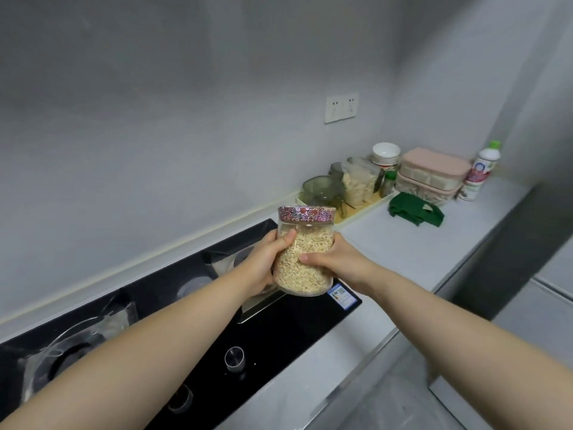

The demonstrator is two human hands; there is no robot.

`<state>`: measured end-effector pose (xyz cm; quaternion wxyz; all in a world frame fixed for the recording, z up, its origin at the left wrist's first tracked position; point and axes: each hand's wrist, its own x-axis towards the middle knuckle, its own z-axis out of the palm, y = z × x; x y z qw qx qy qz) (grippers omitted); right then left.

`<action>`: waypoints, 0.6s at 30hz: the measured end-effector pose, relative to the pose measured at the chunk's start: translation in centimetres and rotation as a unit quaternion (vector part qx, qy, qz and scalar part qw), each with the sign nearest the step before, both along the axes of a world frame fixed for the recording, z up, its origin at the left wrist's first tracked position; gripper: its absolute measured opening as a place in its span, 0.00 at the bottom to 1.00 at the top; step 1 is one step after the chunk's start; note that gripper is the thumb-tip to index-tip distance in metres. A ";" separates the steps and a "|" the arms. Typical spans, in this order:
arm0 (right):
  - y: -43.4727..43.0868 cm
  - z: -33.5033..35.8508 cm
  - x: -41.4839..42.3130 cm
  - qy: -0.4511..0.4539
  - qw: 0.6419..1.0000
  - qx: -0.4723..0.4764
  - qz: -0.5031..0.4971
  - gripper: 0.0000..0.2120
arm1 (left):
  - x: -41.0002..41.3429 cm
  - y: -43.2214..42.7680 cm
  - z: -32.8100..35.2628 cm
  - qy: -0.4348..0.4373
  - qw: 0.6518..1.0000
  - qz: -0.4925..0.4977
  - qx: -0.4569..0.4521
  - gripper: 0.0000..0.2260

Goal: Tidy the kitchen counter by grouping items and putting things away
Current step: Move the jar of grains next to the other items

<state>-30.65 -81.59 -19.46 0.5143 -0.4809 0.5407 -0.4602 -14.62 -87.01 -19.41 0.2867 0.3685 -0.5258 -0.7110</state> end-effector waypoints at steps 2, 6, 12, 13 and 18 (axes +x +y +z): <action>-0.6 0.1 -2.0 -0.007 1.000 0.005 -0.003 0.31 | -2.2 -1.4 -0.4 0.009 1.000 -0.017 0.013 0.28; -2.2 0.3 -5.4 -0.014 0.999 0.022 -0.023 0.29 | -6.1 -4.2 -1.0 0.013 0.998 -0.049 0.041 0.29; -3.4 -0.2 -10.7 -0.012 0.997 0.032 -0.075 0.29 | -11.8 -7.0 -1.4 -0.019 0.992 -0.114 0.045 0.30; -3.4 -0.5 -11.4 -0.011 0.996 0.035 -0.081 0.29 | -12.6 -7.2 -1.7 -0.020 0.991 -0.125 0.047 0.29; -3.9 -1.6 -16.9 -0.002 0.995 0.043 -0.087 0.29 | -18.0 -8.2 -3.1 -0.011 0.986 -0.154 0.065 0.28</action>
